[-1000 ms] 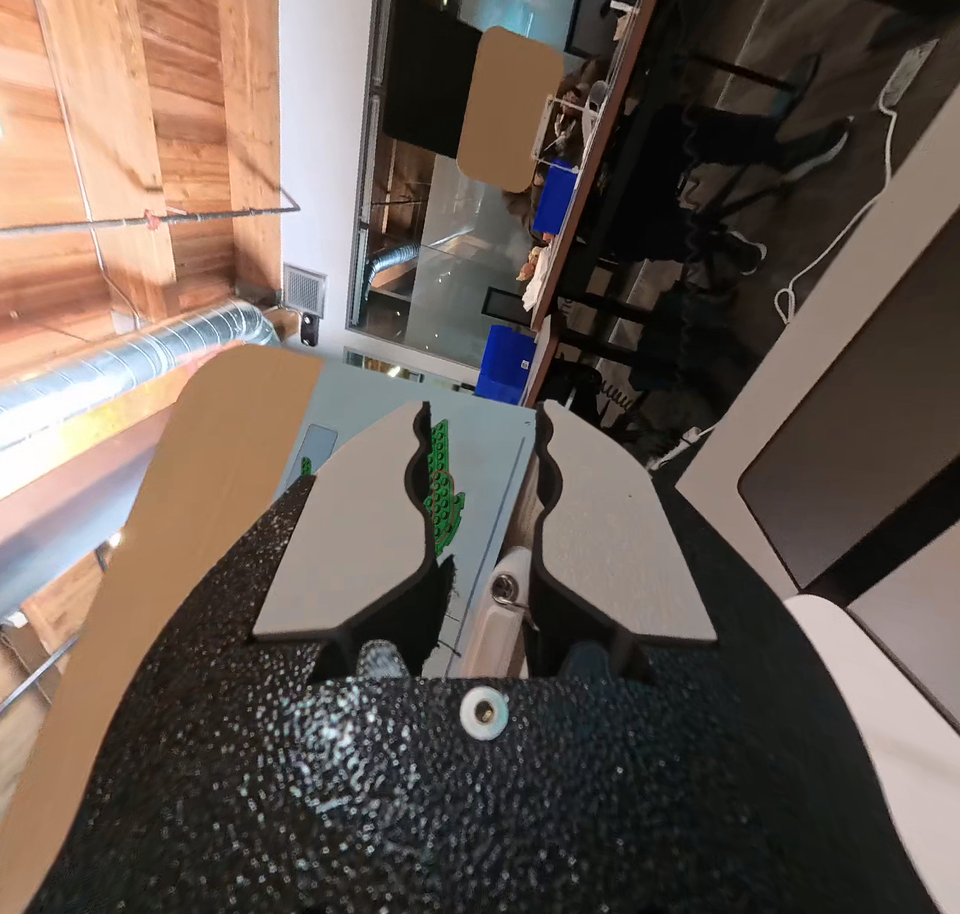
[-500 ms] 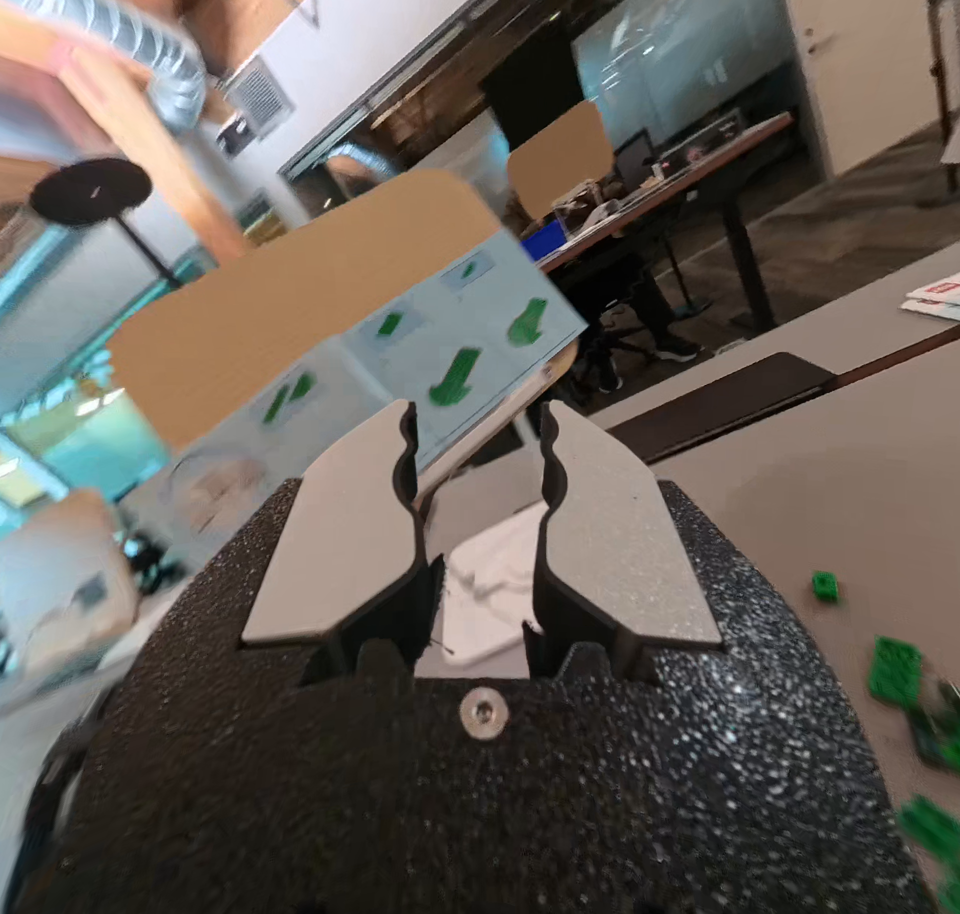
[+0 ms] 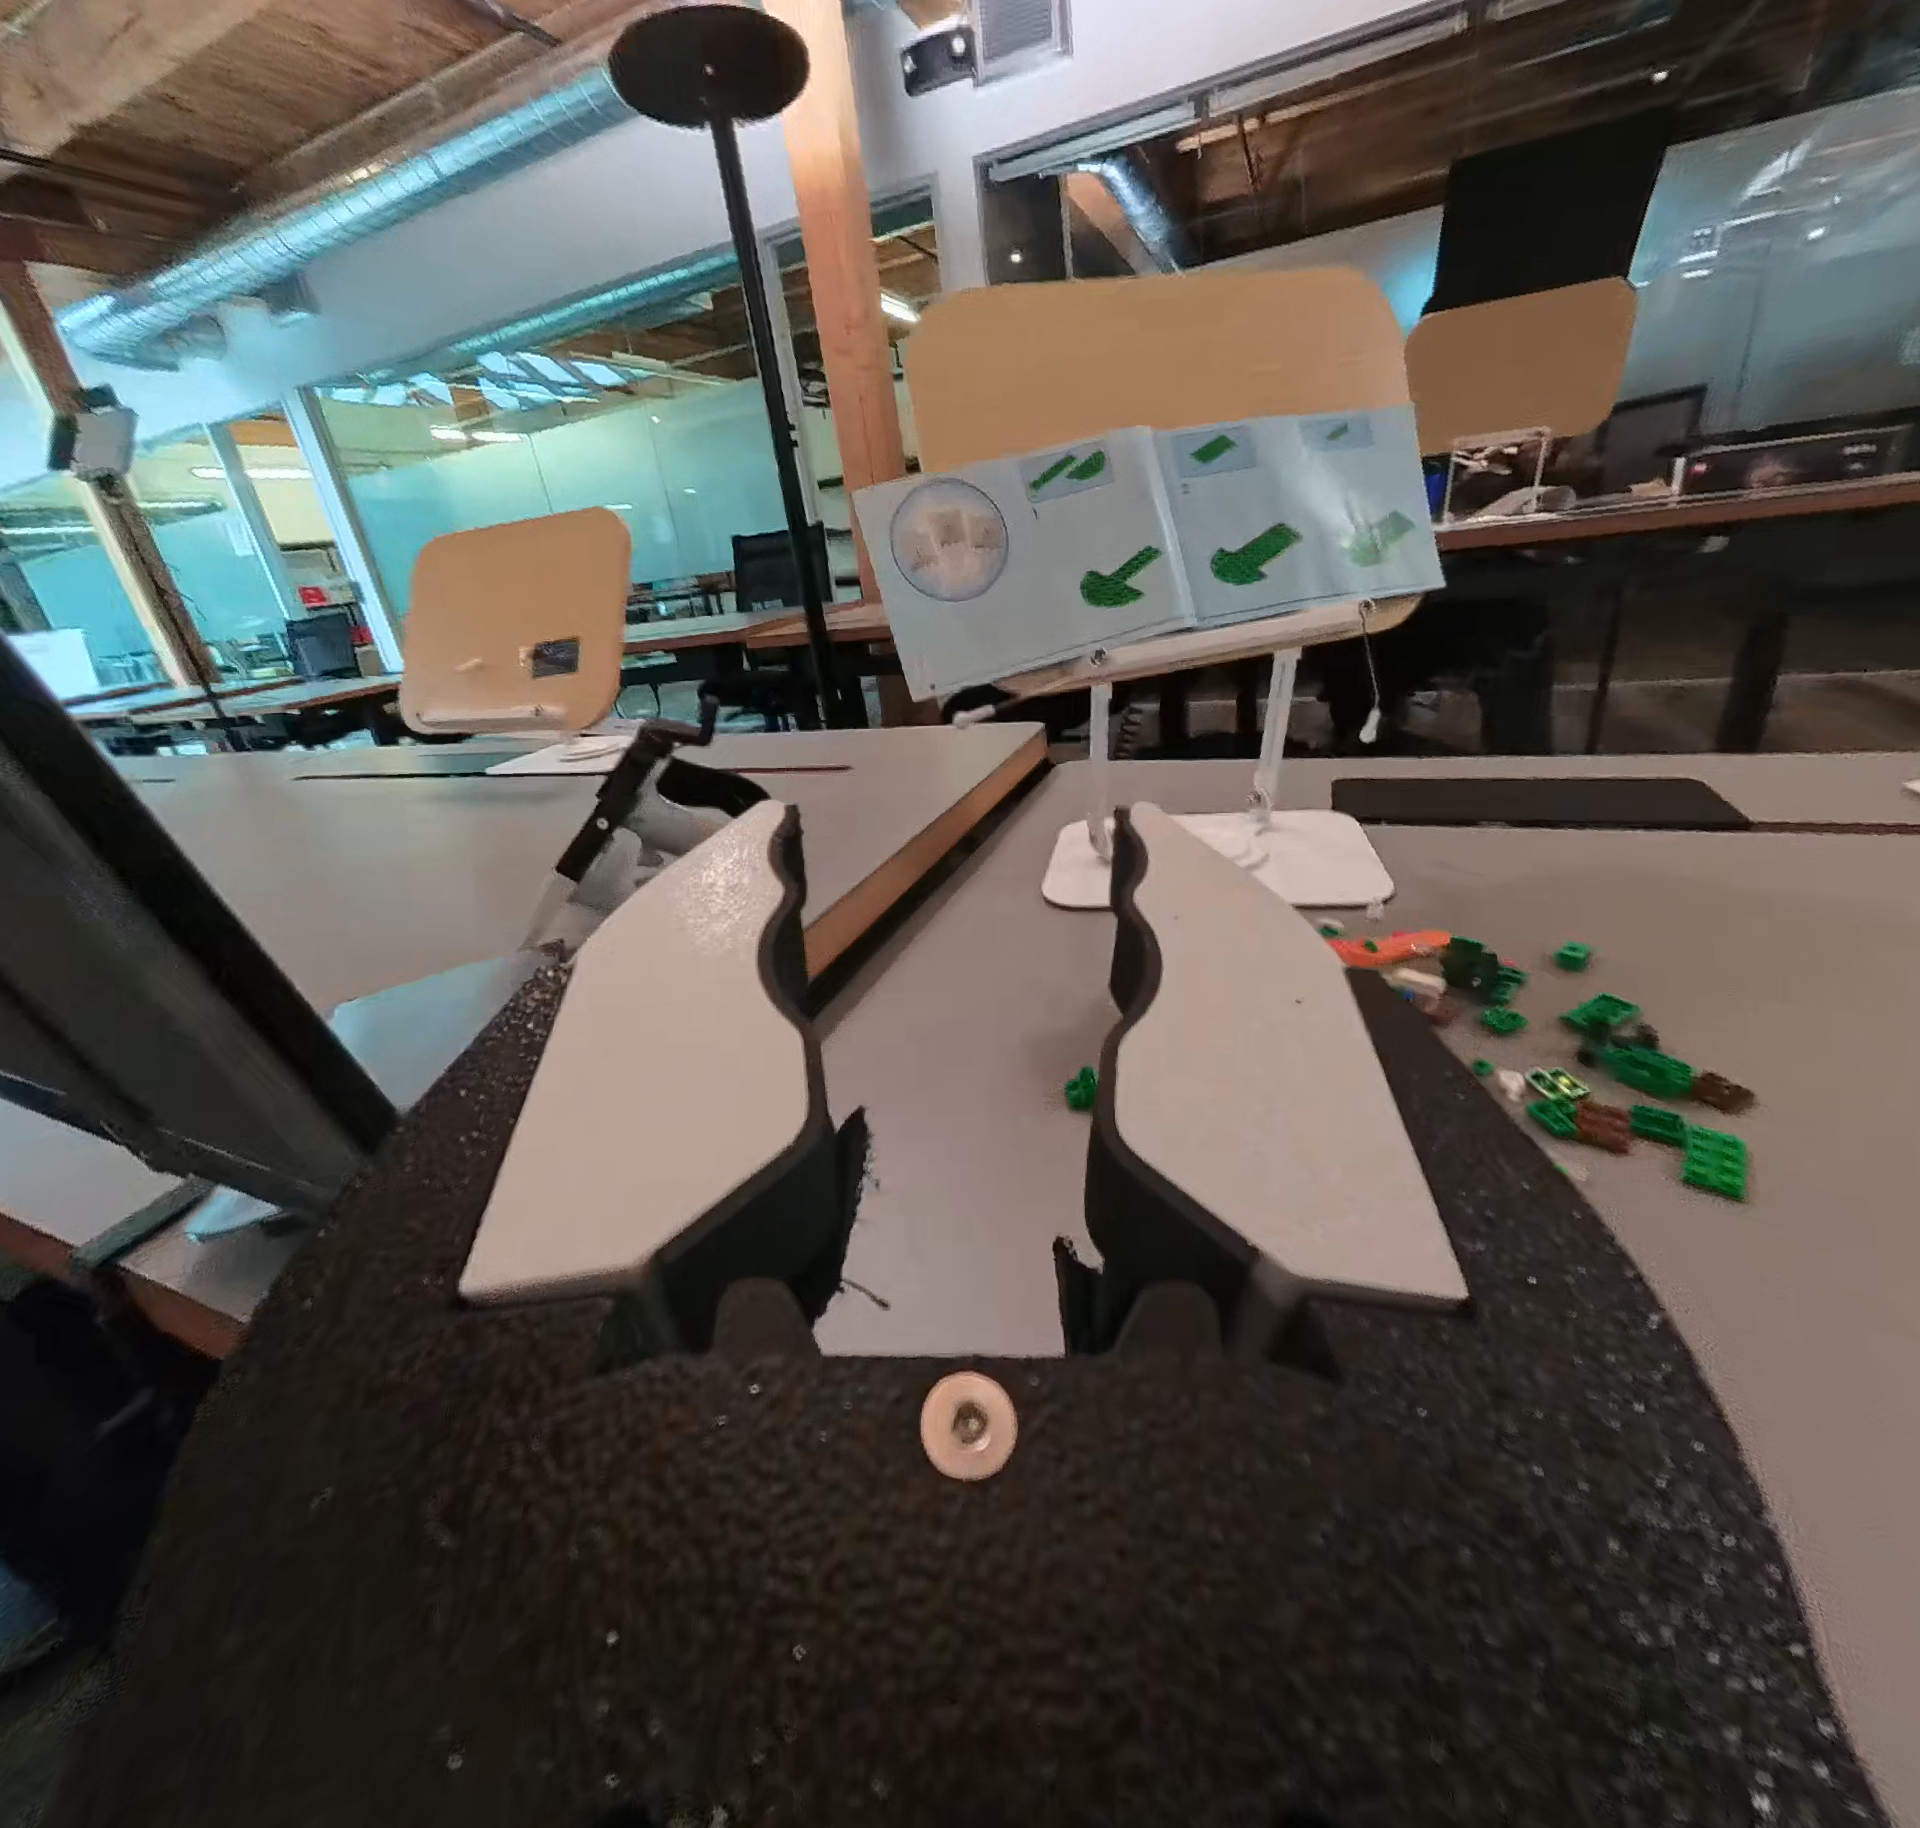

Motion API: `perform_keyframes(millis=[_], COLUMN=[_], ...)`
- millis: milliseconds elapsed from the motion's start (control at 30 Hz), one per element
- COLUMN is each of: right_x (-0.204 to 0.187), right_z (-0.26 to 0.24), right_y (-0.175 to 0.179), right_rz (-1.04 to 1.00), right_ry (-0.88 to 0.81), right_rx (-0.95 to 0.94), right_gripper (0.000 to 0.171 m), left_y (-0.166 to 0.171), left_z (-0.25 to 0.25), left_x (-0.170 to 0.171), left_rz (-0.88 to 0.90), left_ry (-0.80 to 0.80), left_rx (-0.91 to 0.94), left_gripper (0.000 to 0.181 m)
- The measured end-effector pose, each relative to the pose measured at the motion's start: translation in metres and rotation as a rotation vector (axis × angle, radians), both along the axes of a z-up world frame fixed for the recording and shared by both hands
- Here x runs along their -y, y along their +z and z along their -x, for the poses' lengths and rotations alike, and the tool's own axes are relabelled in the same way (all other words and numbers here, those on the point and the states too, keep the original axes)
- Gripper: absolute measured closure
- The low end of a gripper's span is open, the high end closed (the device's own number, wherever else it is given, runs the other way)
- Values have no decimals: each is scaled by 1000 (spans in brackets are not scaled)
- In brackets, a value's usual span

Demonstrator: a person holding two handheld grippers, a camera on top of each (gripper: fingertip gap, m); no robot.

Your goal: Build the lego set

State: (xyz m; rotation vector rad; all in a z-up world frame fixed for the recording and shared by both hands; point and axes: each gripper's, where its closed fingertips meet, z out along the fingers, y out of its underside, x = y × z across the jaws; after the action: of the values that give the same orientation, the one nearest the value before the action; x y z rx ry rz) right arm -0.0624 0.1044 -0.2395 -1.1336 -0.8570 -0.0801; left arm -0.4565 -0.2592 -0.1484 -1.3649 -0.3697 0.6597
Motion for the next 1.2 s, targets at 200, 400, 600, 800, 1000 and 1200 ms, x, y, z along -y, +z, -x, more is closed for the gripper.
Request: perform_keyframes(millis=[200,400,600,800,1000,1200], right_x=[5,15,26,24,-49,-115], right_z=[-8,-11,-22,-21,21,34], right_y=[-5,9,14,22,10,14], right_rz=[-37,-68,-13,-46,-11,38], right_ry=[-55,18,100,151,210,142], right_rx=[86,-15,-123,-139,-49,-139], right_gripper=[154,154,151,143,130,124], left_y=[-17,-36,-35,3,4,-33], left_z=[-24,-102,-122,-124,-83,-73], left_x=[-30,-102,-181,-237,-277,-290], left_rz=[-48,56,56,52,200,375], left_ry=[-128,-275,-288,-331,-240,-244], left_rx=[67,-66,-32,-102,-193,-267], left_gripper=[130,130,123,142,118,104])
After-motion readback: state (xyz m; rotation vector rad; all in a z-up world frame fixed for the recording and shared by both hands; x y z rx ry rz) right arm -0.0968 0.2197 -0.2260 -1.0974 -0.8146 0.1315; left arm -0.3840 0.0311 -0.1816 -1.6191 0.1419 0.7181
